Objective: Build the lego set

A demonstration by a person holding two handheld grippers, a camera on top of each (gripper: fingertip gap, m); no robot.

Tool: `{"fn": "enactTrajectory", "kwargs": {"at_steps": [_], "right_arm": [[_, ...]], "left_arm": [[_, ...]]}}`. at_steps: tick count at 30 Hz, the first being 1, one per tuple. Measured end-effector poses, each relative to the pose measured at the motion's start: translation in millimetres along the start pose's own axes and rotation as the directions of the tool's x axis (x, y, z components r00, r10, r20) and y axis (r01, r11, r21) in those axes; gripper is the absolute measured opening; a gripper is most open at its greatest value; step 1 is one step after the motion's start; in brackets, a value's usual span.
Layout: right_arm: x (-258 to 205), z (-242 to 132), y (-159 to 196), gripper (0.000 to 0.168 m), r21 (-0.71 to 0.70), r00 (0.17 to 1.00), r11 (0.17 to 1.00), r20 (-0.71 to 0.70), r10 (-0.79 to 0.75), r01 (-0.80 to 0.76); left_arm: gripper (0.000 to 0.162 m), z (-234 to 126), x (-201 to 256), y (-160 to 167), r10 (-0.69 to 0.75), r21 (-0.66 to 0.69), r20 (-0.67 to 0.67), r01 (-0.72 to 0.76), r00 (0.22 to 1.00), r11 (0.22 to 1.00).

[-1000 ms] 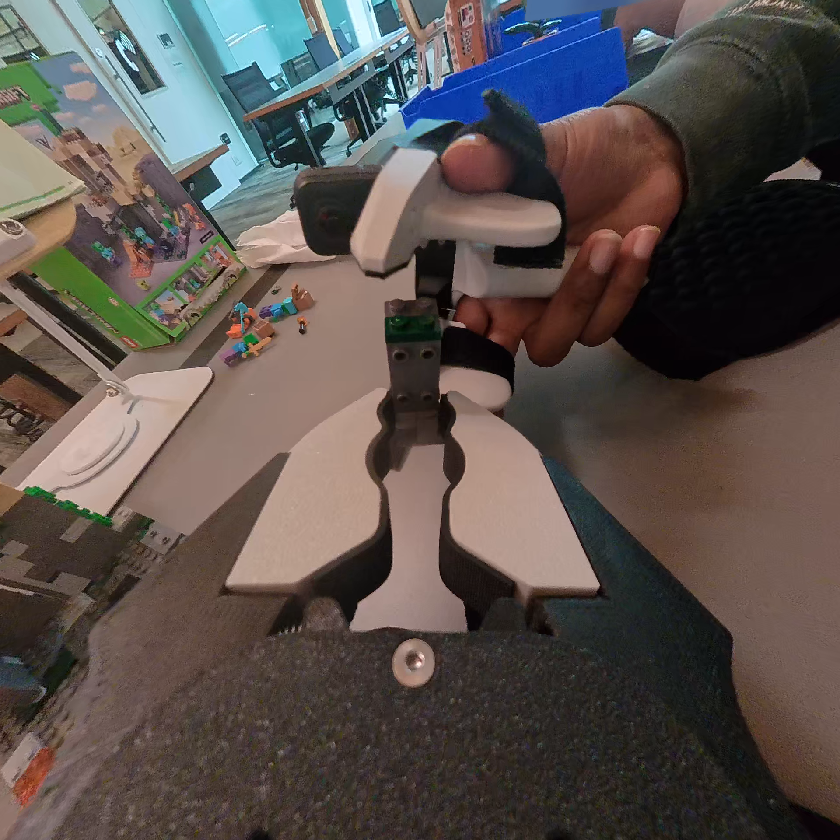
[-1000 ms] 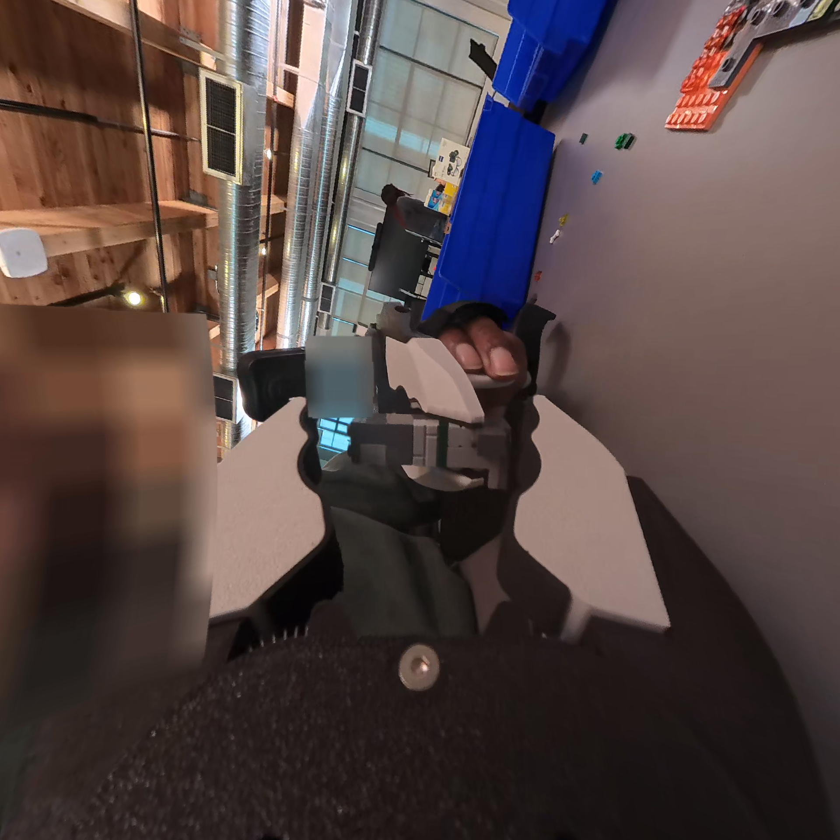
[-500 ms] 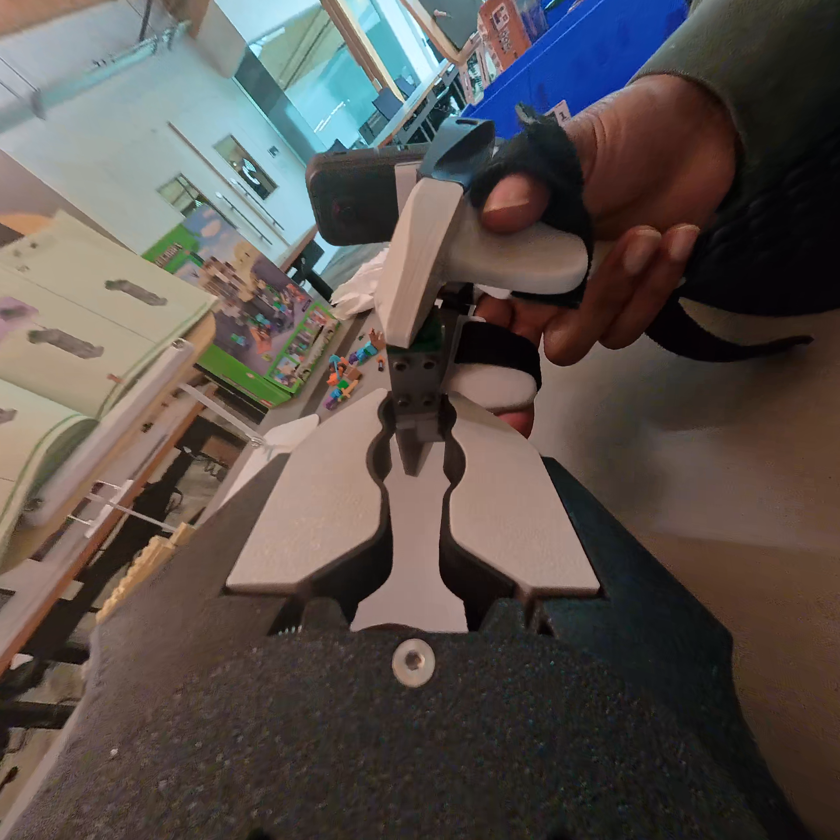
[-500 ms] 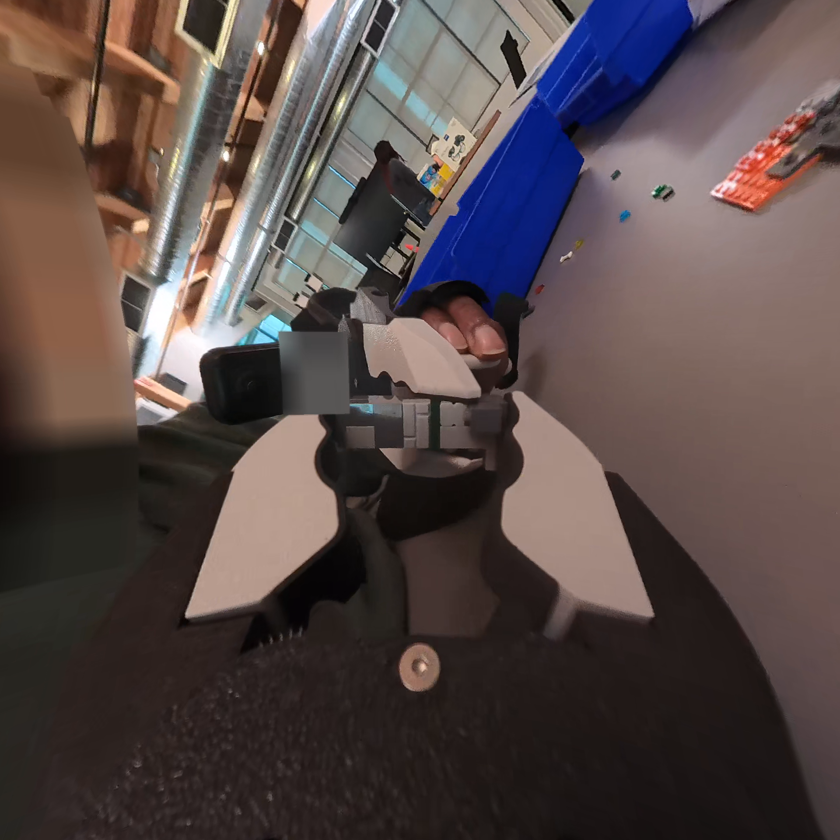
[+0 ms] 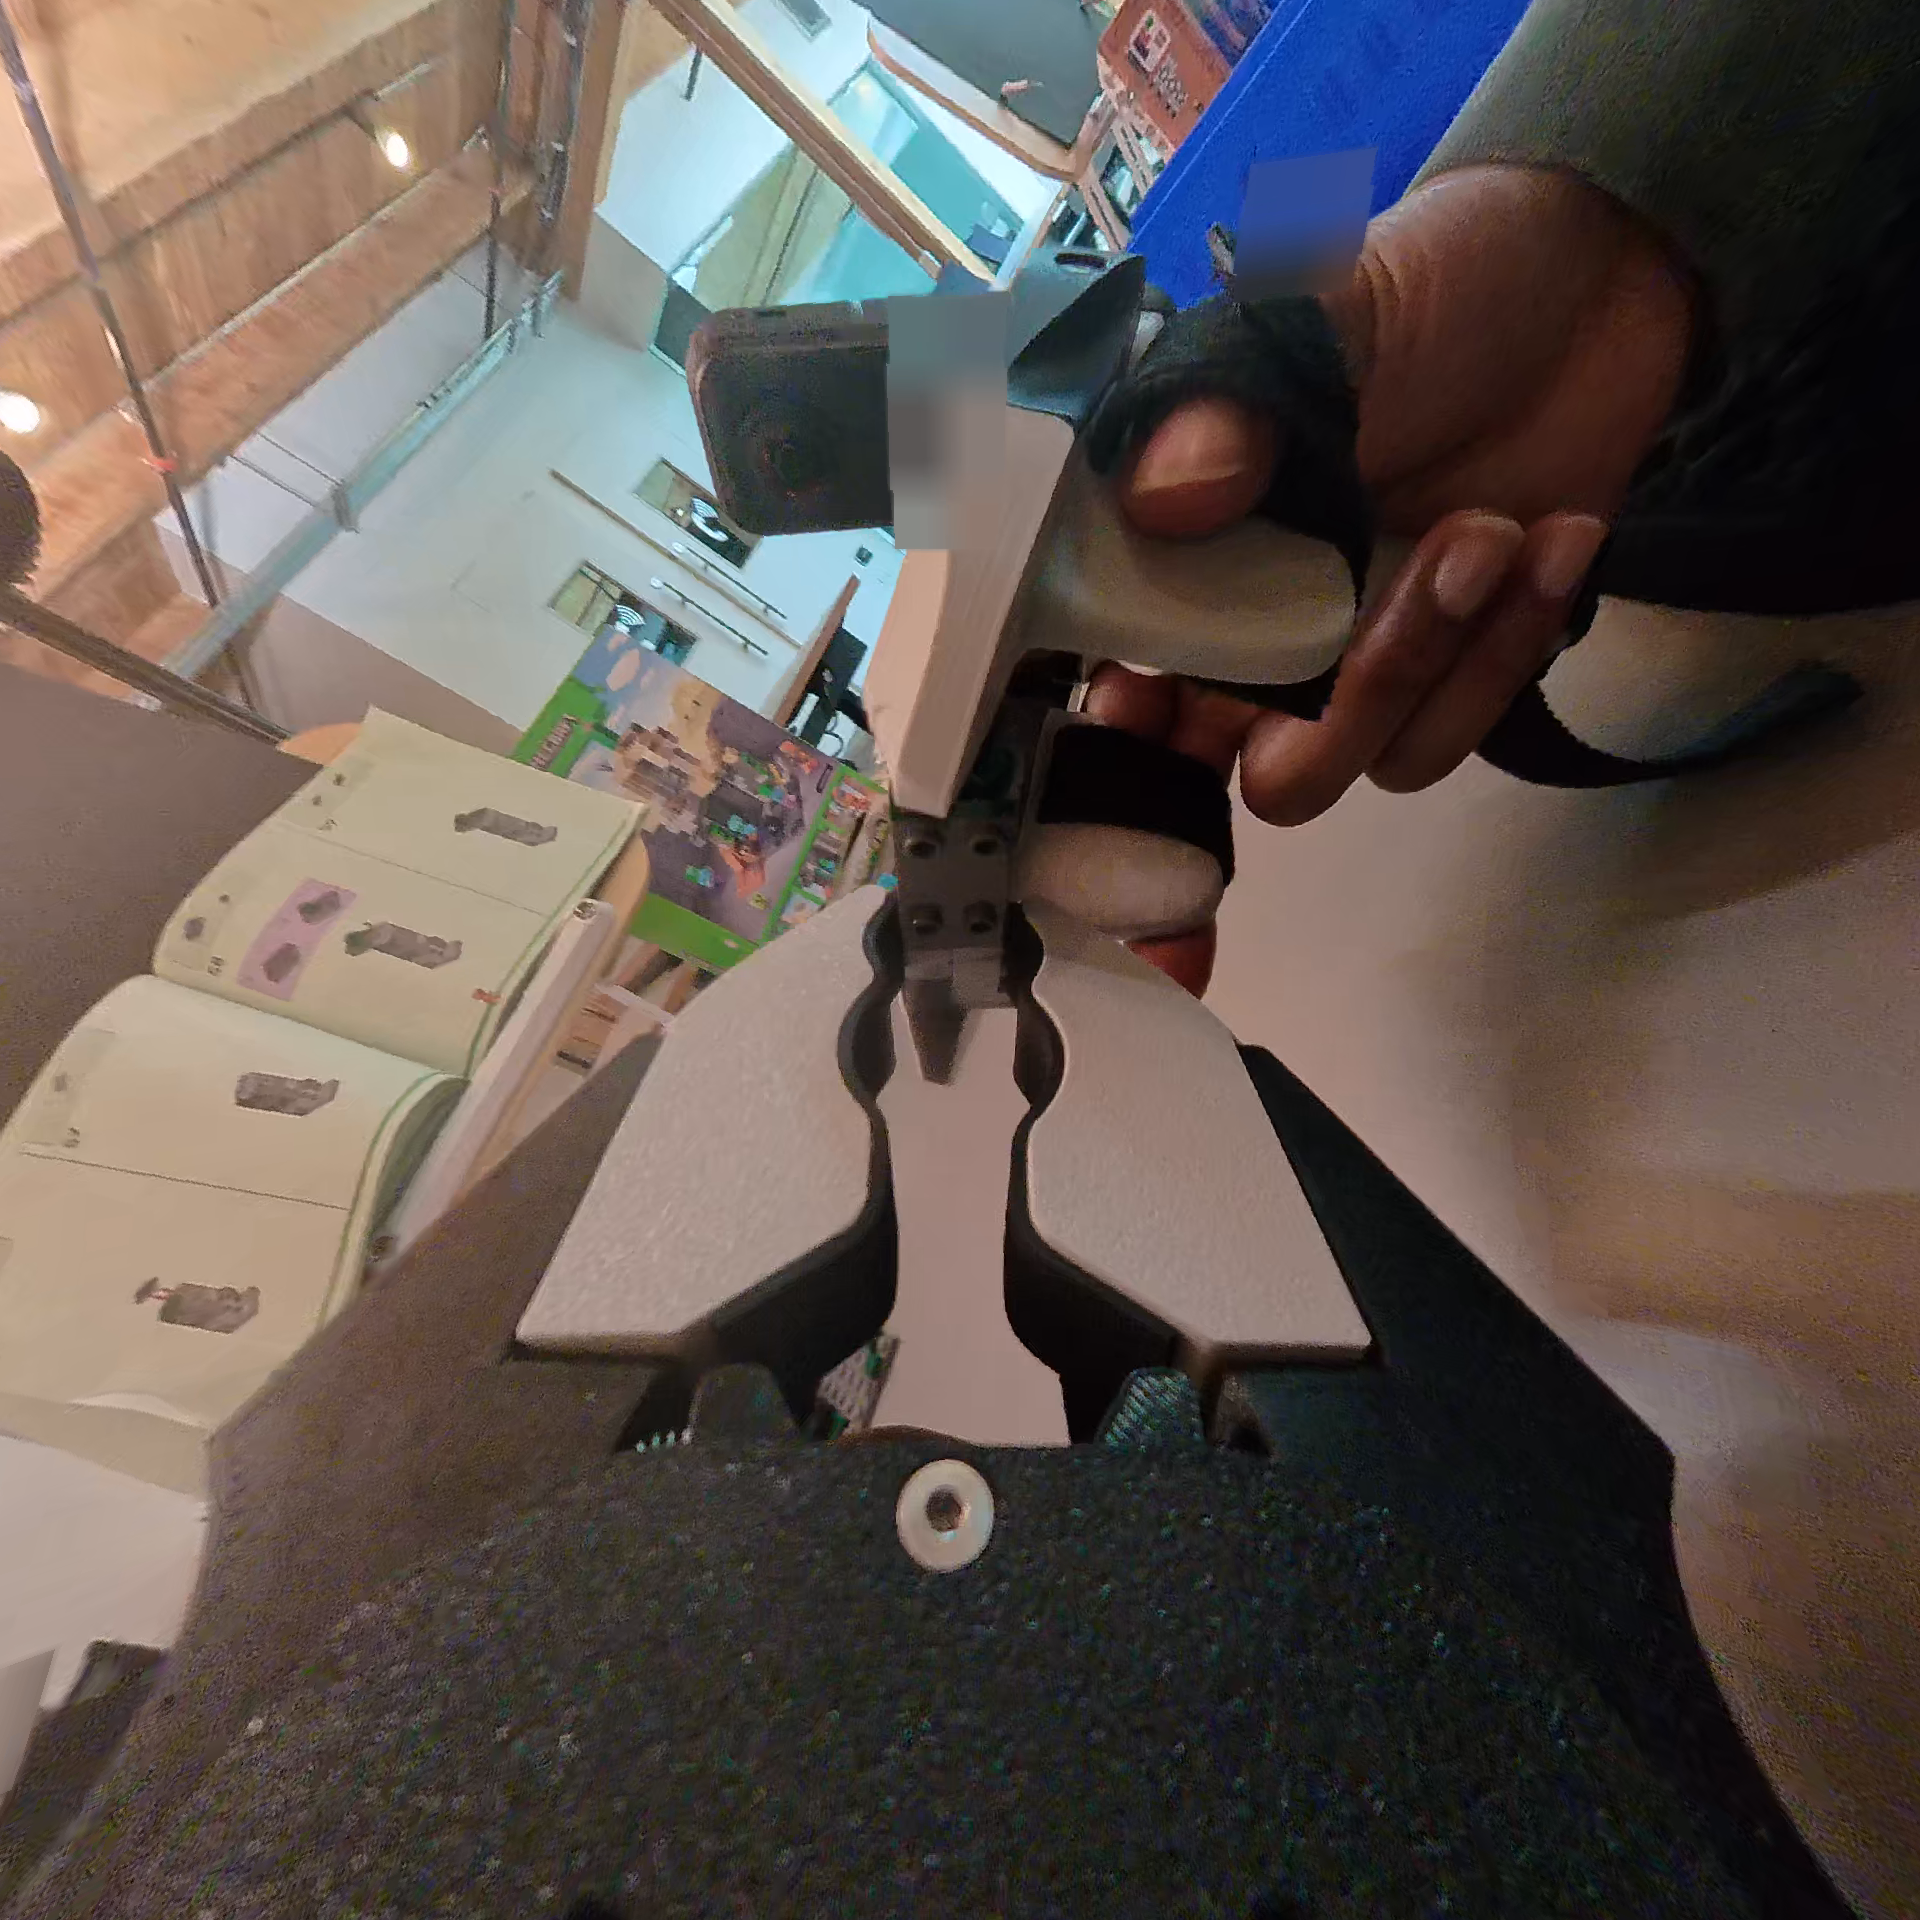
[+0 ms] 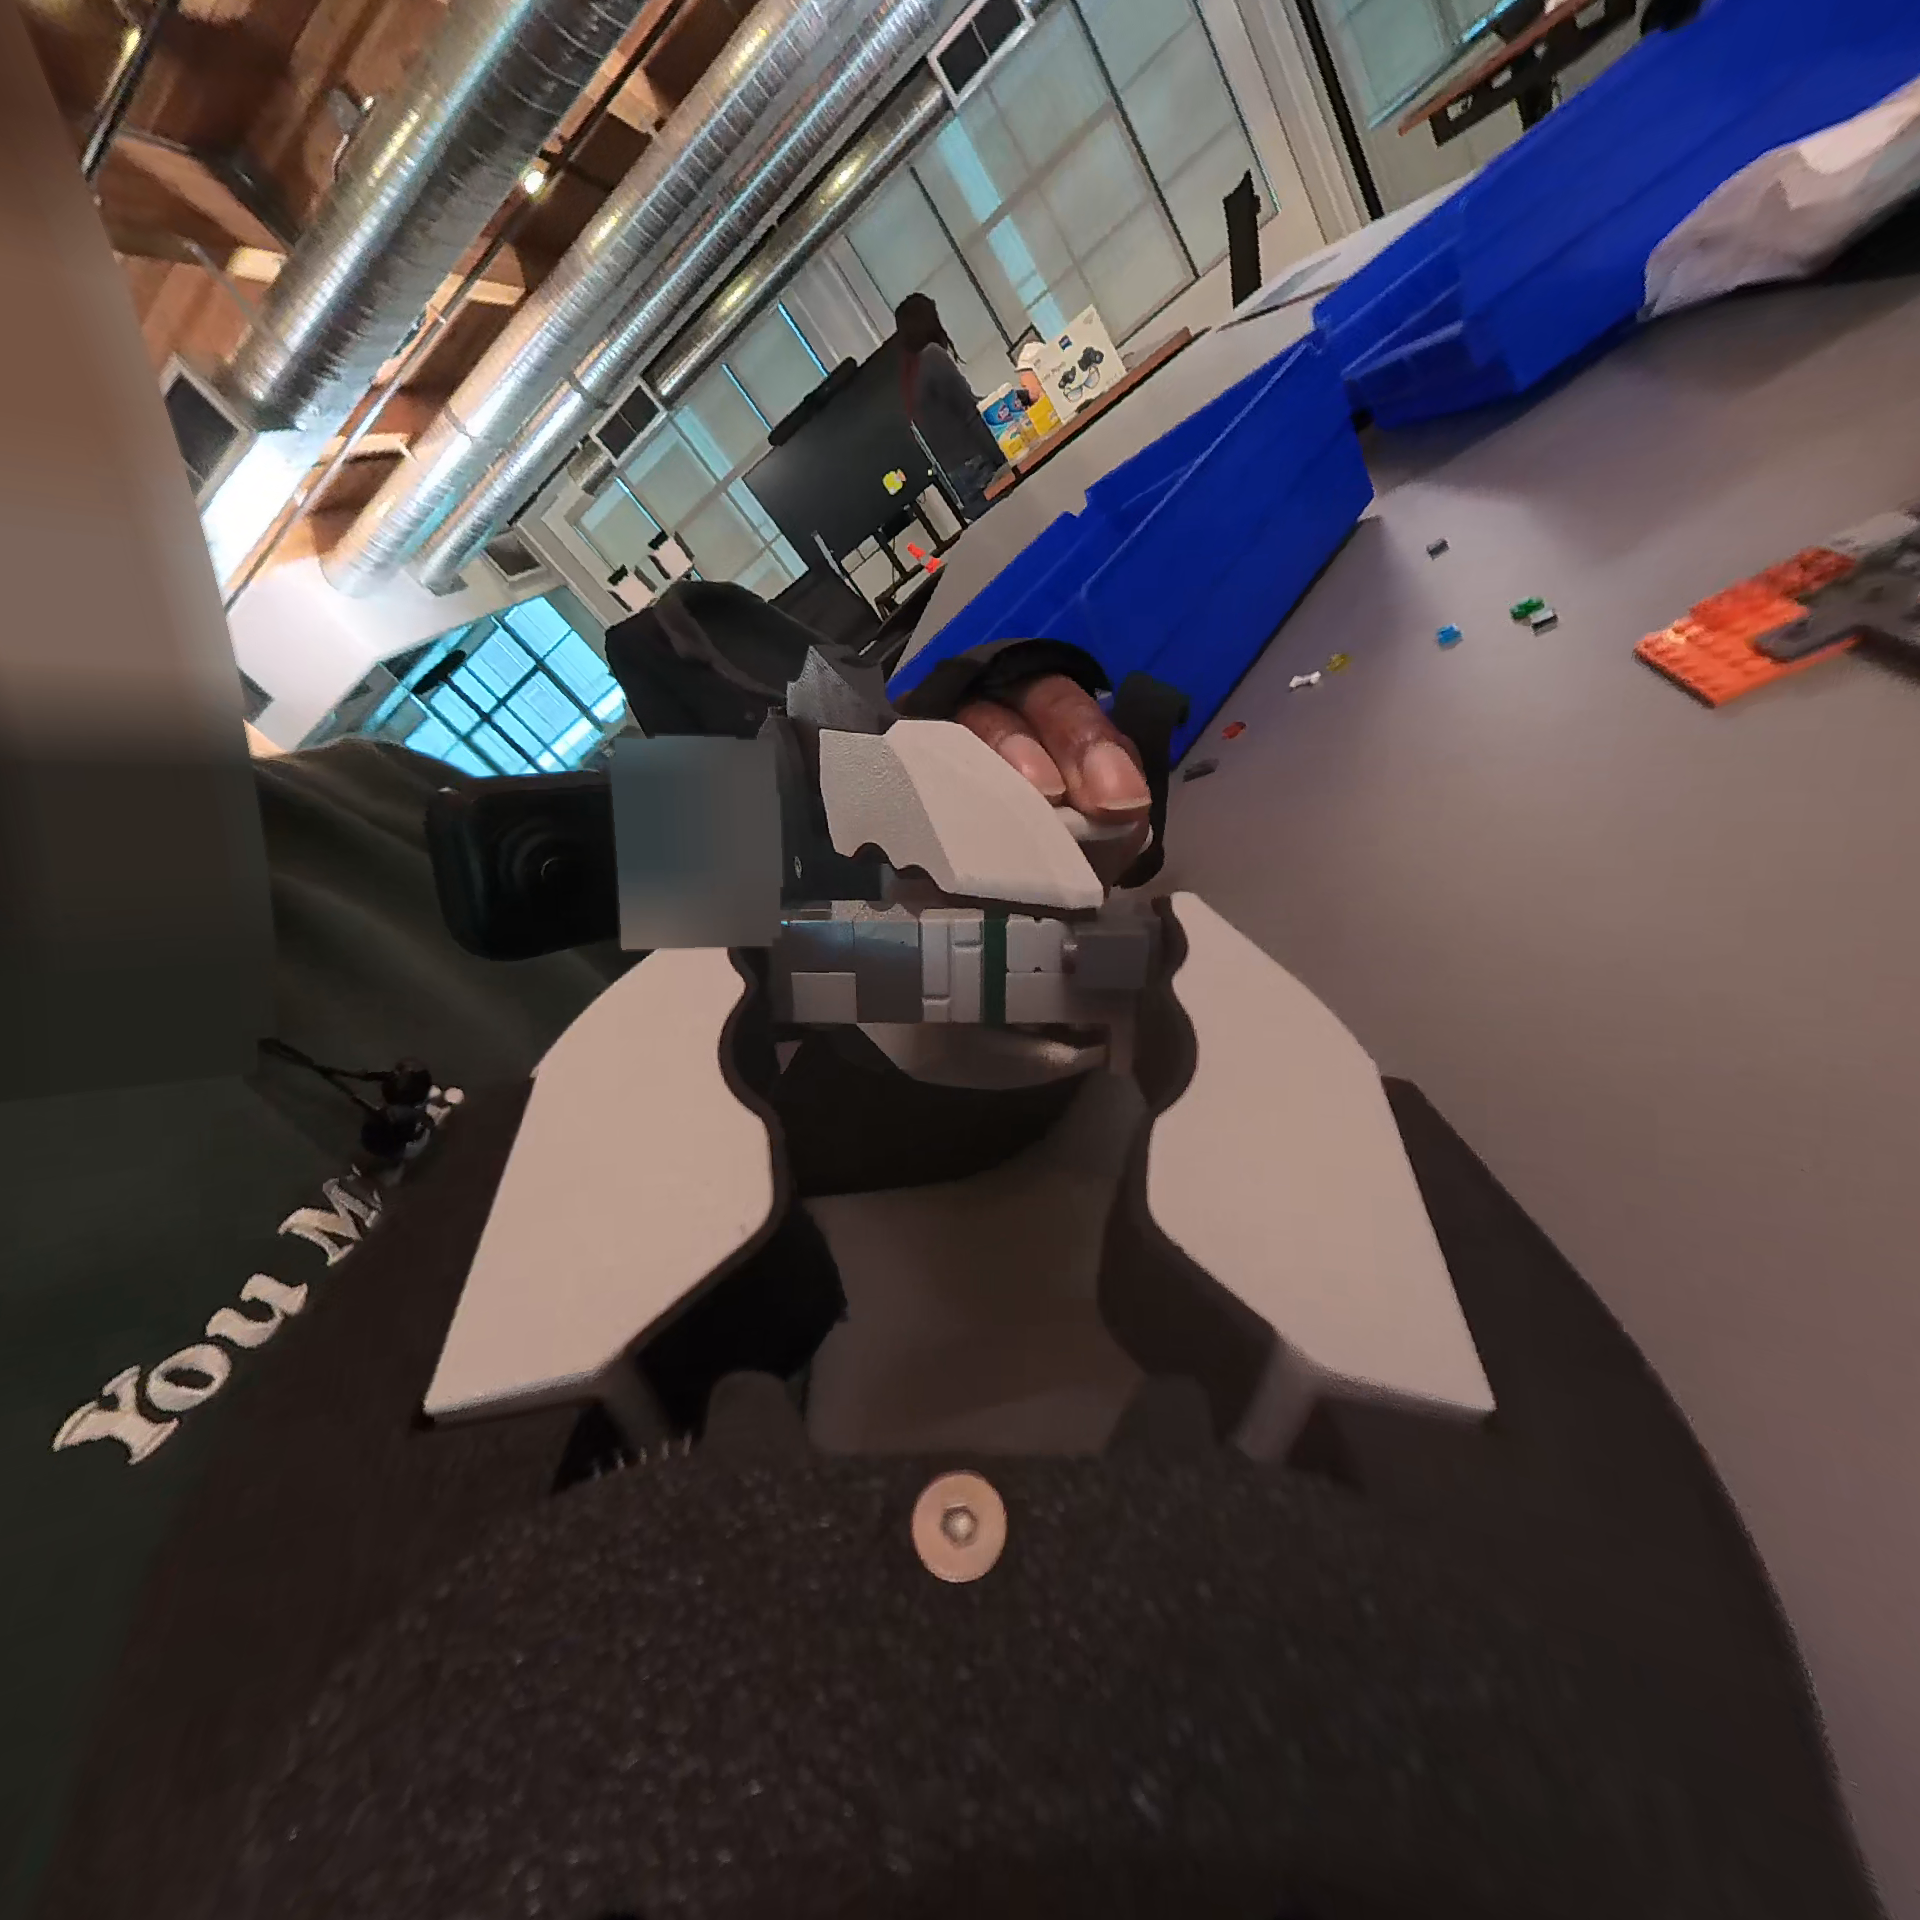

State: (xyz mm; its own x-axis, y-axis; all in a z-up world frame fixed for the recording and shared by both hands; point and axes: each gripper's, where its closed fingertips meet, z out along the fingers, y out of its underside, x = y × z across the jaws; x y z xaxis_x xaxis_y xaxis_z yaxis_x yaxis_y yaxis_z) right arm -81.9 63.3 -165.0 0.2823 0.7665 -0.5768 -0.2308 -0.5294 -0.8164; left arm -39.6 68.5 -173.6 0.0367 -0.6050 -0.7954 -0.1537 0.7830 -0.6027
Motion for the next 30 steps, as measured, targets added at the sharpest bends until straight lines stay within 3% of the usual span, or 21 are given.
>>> {"fn": "enactTrajectory", "kwargs": {"at_steps": [4,8,10,13,15,18,20,22,27,30], "right_arm": [[-6,-1,-1,0.069,0.004,0.997,0.998,0.025,-0.068,0.068],[-6,-1,0,0.07,-0.037,0.997,0.997,0.03,-0.074,0.075],[-3,-3,-1,0.082,-0.06,0.997,0.996,0.018,-0.07,0.071],[2,-17,-11,0.083,-0.069,0.992,0.99,-0.028,-0.123,0.121],[7,-28,-13,0.079,-0.12,0.973,0.972,-0.085,-0.214,0.203],[15,-42,-7,0.07,-0.252,0.924,0.916,-0.145,-0.353,0.311],[19,-49,-2,0.064,-0.314,0.9,0.884,-0.156,-0.407,0.346],[23,-51,-2,0.062,-0.328,0.887,0.873,-0.166,-0.43,0.362],[45,-50,-10,0.056,-0.346,0.862,0.85,-0.178,-0.474,0.397],[64,-47,-13,0.052,-0.371,0.855,0.837,-0.173,-0.488,0.403]], "left_arm": [[0.018,-1,-1,-5,0.066,0.007,0.027,-0.066,0.997,0.998],[0.019,-1,-1,-4,0.037,0.016,0.013,-0.037,0.999,0.999],[0.018,0,2,-3,-0.011,0.017,-0.022,0.011,1.0,1.0],[0.019,1,6,3,-0.194,0.011,-0.116,0.196,0.974,0.98],[0.018,3,7,7,-0.377,-0.012,-0.193,0.382,0.906,0.924],[0.018,5,15,18,-0.625,-0.113,-0.318,0.626,0.713,0.772],[0.018,7,22,26,-0.726,-0.197,-0.371,0.715,0.579,0.671],[0.018,11,27,32,-0.774,-0.254,-0.397,0.751,0.493,0.609],[0.019,25,42,41,-0.8,-0.357,-0.464,0.746,0.381,0.563],[0.019,36,45,45,-0.79,-0.376,-0.487,0.727,0.373,0.574]]}}
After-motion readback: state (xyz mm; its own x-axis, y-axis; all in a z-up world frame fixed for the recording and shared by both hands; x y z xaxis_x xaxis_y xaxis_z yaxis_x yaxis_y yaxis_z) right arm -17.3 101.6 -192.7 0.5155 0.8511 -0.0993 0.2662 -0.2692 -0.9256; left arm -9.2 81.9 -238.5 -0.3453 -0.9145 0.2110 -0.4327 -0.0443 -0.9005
